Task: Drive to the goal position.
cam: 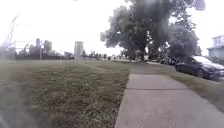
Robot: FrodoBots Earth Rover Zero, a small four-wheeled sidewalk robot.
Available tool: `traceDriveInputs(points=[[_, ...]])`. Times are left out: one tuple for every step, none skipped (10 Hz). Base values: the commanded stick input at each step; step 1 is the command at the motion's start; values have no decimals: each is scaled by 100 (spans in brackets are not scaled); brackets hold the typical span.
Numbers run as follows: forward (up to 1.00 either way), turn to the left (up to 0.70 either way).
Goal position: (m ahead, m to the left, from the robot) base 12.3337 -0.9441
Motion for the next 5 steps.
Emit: traceDriveInputs(points=[[35,-5],[45,-13],[54,-21],[63,-29],[70,-35]])
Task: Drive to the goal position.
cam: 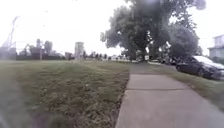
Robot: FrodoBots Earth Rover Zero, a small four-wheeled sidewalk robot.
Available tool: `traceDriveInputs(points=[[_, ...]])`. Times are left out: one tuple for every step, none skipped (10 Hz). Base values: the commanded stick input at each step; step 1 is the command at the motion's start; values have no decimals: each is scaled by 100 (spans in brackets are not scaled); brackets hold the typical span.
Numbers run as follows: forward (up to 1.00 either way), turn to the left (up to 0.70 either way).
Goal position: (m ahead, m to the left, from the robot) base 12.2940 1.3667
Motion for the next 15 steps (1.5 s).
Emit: traceDriveInputs(points=[[70,-35],[70,-13],[70,0],[70,0],[70,0],[70,0],[70,0],[70,0],[70,0],[70,0],[70,0],[70,0],[70,-8],[70,-18],[70,-28]])
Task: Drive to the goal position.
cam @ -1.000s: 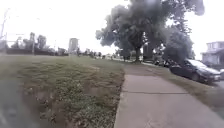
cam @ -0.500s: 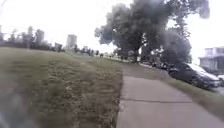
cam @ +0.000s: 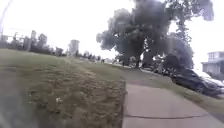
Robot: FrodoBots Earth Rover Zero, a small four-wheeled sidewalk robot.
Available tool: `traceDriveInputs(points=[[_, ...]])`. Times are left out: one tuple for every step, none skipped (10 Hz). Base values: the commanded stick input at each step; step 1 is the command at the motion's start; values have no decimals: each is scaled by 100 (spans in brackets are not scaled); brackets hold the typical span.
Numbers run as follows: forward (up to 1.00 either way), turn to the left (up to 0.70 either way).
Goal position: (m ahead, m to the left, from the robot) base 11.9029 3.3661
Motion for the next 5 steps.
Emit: traceDriveInputs(points=[[70,-35],[70,-35],[70,-35],[70,-35],[70,-35]])
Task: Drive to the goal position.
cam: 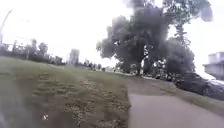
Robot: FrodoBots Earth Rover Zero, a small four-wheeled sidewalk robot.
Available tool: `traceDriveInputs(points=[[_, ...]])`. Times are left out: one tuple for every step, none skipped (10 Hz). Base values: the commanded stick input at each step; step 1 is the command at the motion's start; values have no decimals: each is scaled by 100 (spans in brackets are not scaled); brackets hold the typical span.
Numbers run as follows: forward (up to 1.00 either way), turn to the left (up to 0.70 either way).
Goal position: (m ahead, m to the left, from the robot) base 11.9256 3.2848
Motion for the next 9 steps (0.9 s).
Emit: traceDriveInputs(points=[[70,-35],[70,-35],[70,-35],[70,-35],[70,-35],[70,-35],[70,-35],[70,-35],[70,-35]])
